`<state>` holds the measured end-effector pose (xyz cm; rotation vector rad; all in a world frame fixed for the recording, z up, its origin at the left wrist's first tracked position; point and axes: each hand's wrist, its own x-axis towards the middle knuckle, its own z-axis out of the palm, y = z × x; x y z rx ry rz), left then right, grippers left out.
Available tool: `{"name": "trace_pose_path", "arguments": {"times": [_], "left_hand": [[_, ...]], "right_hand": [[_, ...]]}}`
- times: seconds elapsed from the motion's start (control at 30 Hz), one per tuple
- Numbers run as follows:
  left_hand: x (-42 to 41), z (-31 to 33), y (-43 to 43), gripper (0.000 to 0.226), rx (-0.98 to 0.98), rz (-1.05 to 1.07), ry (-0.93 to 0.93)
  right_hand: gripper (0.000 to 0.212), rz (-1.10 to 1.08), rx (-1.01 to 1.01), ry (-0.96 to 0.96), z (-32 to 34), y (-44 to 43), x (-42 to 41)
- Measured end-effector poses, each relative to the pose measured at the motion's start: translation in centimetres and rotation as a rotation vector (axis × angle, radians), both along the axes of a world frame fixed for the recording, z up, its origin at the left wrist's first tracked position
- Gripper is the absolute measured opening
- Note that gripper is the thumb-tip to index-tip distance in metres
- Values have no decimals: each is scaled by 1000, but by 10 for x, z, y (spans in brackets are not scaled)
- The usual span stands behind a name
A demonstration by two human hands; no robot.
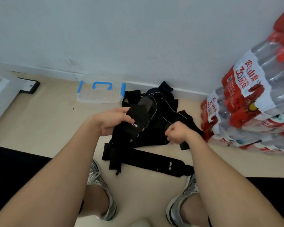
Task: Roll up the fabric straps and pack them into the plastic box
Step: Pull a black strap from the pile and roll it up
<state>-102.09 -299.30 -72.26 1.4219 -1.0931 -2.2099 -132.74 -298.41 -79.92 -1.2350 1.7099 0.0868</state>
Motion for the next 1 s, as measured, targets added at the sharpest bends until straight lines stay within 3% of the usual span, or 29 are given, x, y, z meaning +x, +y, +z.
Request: {"name": "trace_pose_path", "arguments": {"times": [0.07, 0.13, 0.23, 0.33, 0.43, 0.5, 0.57, 0.7, 0.83, 0.9, 1.0], "left_hand": [[-8, -14, 16, 45, 18, -6, 16], [-16, -34, 34, 52, 73, 11, 43], [-28, -66, 60, 50, 203, 37, 65], [-37, -88, 78, 28, 268, -7, 21], [-39, -103, 81, 38, 301, -38, -31], [-40, -109, 77, 33, 258, -72, -94], [-41, -113, 72, 25, 199, -82, -160], [-46, -112, 64, 31, 51, -135, -223], [-54, -105, 59, 28, -11, -146, -239], [-59, -99, 61, 12, -43, -101, -247], [-59, -88, 64, 16, -113, 9, -284]], "right_hand": [[21, 205, 163, 232, -24, 41, -17], [34, 290, 200, 353, -45, 77, -31], [37, 272, 152, 390, -58, 111, -44], [47, 326, 71, 406, -66, 124, -48], [53, 446, 13, 440, -75, 132, -43], [45, 491, 17, 447, -83, 131, -38], [33, 420, 43, 347, -87, 124, -32], [10, 251, 7, 142, -75, 99, -35], [27, 172, -20, 194, -44, 74, -49], [46, 159, -33, 253, -29, 65, -54], [69, 206, -72, 321, -1, 58, -51]]}}
